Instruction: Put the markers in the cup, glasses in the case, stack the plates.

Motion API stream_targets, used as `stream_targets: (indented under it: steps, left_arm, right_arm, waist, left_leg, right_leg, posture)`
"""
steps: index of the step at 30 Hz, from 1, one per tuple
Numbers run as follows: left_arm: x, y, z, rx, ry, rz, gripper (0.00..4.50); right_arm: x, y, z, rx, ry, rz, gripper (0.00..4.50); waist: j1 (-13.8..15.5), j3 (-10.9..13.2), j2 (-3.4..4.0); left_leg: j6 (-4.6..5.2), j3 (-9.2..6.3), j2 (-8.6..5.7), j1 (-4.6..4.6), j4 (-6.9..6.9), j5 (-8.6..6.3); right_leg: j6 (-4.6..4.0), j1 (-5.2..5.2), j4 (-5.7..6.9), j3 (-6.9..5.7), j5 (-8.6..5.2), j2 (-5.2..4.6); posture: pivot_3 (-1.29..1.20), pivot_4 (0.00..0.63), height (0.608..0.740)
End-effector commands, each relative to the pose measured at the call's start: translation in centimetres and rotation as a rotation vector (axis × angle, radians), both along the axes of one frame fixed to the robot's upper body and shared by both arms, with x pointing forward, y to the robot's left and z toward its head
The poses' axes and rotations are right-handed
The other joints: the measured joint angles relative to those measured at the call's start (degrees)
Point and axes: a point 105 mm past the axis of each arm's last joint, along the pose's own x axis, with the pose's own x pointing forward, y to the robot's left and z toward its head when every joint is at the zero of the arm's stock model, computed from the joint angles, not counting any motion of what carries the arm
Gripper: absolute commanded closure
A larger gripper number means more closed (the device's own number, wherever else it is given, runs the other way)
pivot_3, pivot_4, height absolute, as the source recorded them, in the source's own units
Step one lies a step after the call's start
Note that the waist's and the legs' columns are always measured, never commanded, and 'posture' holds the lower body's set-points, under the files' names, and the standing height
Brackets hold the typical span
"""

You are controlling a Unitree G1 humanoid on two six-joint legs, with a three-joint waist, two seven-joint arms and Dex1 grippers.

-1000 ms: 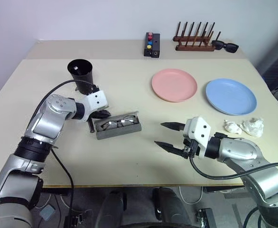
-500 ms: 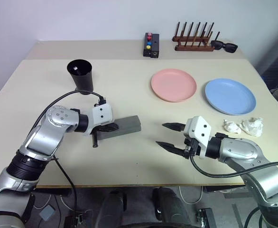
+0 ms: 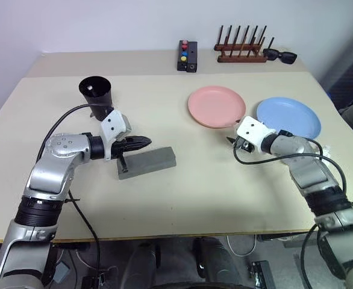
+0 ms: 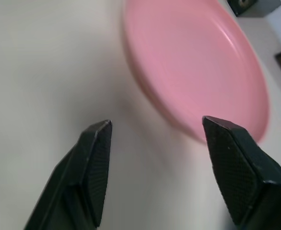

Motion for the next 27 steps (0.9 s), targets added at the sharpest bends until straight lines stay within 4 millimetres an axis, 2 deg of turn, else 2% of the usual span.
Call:
stream_targets:
  steps: [1, 4, 8, 11, 15, 16, 23, 27]
  left_arm:
    - [-1.1, -0.3, 1.0, -0.043, -0.024, -0.047, 4.46]
    - [-1.6, -0.4, 0.3, -0.044, -0.020, -0.030, 4.46]
    - [-1.8, -0.7, 0.1, -0.058, -0.019, -0.008, 4.46]
    - [-2.0, -0.9, -0.2, -0.062, -0.016, 0.005, 4.50]
    - [-1.9, -0.8, -0.2, -0.075, -0.017, 0.028, 4.50]
    - [-1.9, -0.8, -0.2, -0.075, -0.017, 0.030, 4.50]
    - [-1.8, -0.8, 0.2, -0.099, -0.033, 0.053, 4.50]
    - [-1.9, -0.7, 0.3, -0.099, -0.029, 0.042, 4.50]
  right_arm:
    - [1.8, 0.1, 0.8, -0.088, -0.080, 0.039, 1.46]
    - [2.9, 0.7, 0.4, -0.138, -0.086, 0.085, 1.46]
    - [3.3, 1.5, 0.1, -0.162, -0.099, 0.136, 1.46]
    - [3.3, 2.5, 0.2, -0.155, -0.125, 0.179, 2.36]
    - [3.2, 2.9, -0.1, -0.183, -0.140, 0.213, 4.31]
    - [3.2, 2.9, -0.2, -0.186, -0.140, 0.217, 4.42]
    - [2.0, 2.4, 0.6, -0.275, -0.230, 0.297, 4.42]
    - [-0.4, 2.4, 1.7, -0.288, -0.238, 0.400, 4.42]
  waist:
    - [-0.16, 0.00, 0.00]
    - [-0.42, 0.00, 0.00]
    - [-0.39, 0.00, 0.00]
    - [-0.48, 0.00, 0.00]
    - [-0.44, 0.00, 0.01]
    - [-0.43, 0.00, 0.01]
    - [-0.19, 0.01, 0.02]
    - [-0.23, 0.01, 0.02]
  left_leg:
    - [0.00, 0.00, -0.01, -0.02, -0.01, 0.00]
    - [0.00, -0.01, -0.01, 0.00, -0.01, 0.00]
    - [0.00, -0.10, 0.00, 0.04, -0.02, 0.00]
    - [0.00, -0.11, -0.01, 0.06, -0.01, 0.00]
    - [-0.01, -0.13, 0.00, 0.06, -0.02, 0.00]
    - [-0.01, -0.14, -0.01, 0.06, -0.02, 0.00]
    - [-0.01, -0.15, -0.02, 0.05, -0.01, 0.00]
    - [-0.01, -0.16, -0.04, 0.02, -0.01, 0.00]
  right_leg:
    - [0.00, -0.01, -0.01, 0.00, 0.00, -0.03]
    - [0.02, -0.02, -0.03, 0.07, 0.01, -0.06]
    - [0.01, -0.02, 0.01, 0.09, 0.01, -0.02]
    - [0.01, -0.02, 0.04, 0.10, 0.02, -0.02]
    - [0.01, -0.02, 0.05, 0.10, 0.02, -0.01]
    - [0.01, -0.02, 0.05, 0.10, 0.02, -0.01]
    - [0.01, -0.02, 0.05, 0.10, 0.02, -0.02]
    - [0.01, -0.02, 0.03, 0.10, 0.02, -0.05]
  posture:
    - [0.00, 0.150, 0.735]
    - [0.00, 0.150, 0.735]
    - [0.00, 0.150, 0.735]
    - [0.00, 0.150, 0.735]
    - [0.00, 0.150, 0.735]
    - [0.00, 0.150, 0.735]
    - [0.00, 0.150, 0.735]
    - [0.00, 0.150, 0.735]
